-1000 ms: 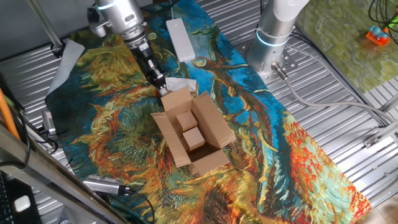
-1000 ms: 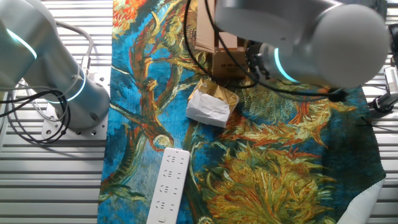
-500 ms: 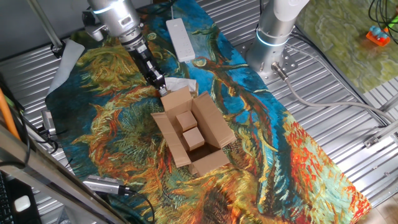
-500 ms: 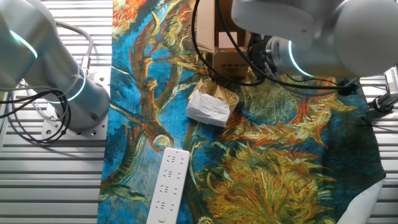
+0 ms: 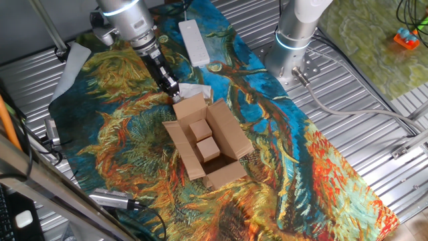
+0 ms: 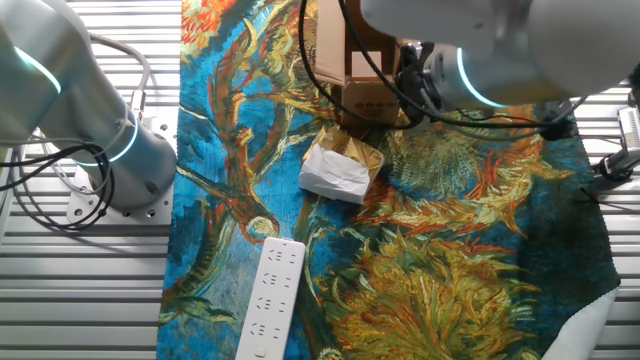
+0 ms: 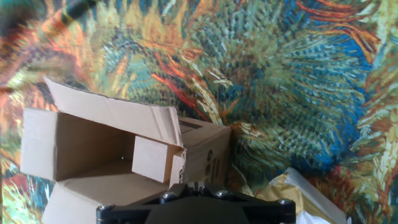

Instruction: Cover the box

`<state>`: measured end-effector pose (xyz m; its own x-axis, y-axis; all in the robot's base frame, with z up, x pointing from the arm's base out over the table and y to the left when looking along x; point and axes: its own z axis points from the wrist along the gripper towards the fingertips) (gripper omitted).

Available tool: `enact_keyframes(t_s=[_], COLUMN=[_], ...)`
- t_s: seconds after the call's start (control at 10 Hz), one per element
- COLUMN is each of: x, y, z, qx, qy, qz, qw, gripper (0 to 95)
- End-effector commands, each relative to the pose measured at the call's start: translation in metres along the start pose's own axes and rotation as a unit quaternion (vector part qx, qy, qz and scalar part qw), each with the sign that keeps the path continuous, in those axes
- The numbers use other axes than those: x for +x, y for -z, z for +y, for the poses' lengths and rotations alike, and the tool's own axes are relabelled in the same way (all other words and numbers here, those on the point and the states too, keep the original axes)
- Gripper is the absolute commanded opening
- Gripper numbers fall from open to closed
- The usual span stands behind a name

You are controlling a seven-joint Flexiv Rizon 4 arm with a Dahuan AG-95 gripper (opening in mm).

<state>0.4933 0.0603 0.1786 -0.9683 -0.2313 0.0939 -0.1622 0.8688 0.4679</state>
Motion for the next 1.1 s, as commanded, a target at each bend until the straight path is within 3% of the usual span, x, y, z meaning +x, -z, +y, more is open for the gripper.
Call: enact_keyframes(t_s=[0.1,0.5,0.6,1.1], x=[0.0020,0.0020,0.0020,0.0020], y=[-0.0001,-0.0001,-0.0001,-0.0001], z=[0.0002,0.0002,0.0002,0.0002], qx=[0.000,0.008,0.014,0.012], qy=[-0.003,-0.001,0.003,0.052], qz=[-0.003,-0.006,-0.015,-0.018], qw=[1.0000,1.0000,0.9998,0.9984], gripper=[0.0,0.0,0.0,0.0])
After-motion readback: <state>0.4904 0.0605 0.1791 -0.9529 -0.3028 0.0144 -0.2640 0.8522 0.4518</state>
